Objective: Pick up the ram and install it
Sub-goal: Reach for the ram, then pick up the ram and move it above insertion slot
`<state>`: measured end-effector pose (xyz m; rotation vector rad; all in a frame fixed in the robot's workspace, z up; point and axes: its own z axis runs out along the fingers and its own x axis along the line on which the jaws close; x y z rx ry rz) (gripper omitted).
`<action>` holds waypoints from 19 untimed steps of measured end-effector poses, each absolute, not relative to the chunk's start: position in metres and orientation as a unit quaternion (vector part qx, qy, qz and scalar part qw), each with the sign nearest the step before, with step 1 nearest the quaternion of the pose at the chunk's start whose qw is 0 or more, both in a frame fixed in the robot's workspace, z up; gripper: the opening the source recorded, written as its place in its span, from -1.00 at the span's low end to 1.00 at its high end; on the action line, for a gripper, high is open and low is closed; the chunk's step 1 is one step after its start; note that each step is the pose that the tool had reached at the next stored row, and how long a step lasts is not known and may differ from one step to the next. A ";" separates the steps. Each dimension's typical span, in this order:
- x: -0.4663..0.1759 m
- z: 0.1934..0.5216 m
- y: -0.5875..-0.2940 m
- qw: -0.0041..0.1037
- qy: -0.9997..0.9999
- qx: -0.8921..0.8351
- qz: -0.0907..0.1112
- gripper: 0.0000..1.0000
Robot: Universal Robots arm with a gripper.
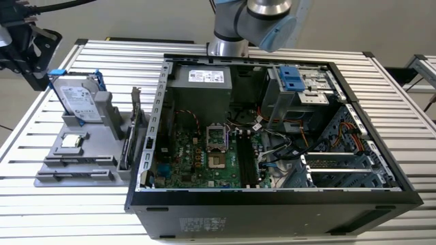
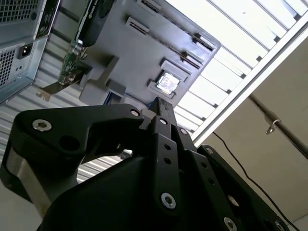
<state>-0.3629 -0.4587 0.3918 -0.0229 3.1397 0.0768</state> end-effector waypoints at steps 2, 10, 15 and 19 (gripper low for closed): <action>-0.363 0.392 -0.460 0.000 1.000 -0.007 0.024 -1.00; -0.363 0.392 -0.467 0.000 1.000 -0.007 0.024 -1.00; -0.363 0.392 -0.472 0.000 1.000 -0.007 0.024 -1.00; -0.363 0.392 -0.476 0.000 1.000 -0.007 0.024 -1.00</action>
